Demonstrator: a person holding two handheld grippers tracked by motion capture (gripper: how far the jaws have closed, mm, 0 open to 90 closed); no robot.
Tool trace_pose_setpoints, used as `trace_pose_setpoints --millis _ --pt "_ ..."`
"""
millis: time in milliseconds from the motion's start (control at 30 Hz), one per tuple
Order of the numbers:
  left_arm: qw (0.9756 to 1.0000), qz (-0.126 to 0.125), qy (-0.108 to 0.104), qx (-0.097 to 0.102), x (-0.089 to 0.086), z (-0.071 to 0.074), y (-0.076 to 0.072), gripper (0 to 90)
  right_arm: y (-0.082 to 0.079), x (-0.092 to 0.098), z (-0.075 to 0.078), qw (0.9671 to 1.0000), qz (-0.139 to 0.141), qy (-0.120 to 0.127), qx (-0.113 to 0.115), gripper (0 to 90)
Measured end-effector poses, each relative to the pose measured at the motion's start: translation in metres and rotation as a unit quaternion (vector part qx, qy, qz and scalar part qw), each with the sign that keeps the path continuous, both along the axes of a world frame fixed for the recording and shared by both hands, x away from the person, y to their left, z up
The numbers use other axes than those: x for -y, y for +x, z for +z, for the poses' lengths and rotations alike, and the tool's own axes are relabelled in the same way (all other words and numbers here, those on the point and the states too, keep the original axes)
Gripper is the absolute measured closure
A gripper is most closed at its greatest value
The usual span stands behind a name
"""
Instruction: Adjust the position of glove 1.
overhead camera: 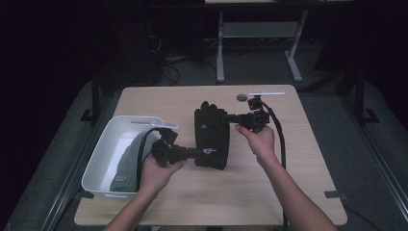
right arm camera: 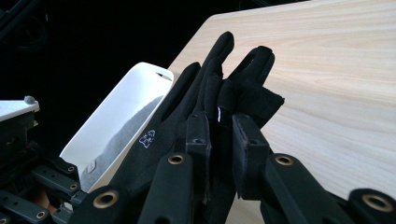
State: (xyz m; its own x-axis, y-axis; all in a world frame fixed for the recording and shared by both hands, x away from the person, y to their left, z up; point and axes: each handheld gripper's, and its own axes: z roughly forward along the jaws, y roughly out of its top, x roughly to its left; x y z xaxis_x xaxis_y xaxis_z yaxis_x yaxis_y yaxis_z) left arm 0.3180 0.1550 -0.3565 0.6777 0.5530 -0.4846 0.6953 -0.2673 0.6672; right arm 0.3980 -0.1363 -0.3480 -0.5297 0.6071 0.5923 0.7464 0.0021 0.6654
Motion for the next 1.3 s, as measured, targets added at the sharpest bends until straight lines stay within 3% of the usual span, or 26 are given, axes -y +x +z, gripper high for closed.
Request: trace_pose_setpoints --millis 1300 --pt "0.9991 0.036 -0.006 0.020 -0.071 0.028 -0.011 82.3 0.017 -0.078 0.028 0.9983 0.054 0.004 0.022 78.1"
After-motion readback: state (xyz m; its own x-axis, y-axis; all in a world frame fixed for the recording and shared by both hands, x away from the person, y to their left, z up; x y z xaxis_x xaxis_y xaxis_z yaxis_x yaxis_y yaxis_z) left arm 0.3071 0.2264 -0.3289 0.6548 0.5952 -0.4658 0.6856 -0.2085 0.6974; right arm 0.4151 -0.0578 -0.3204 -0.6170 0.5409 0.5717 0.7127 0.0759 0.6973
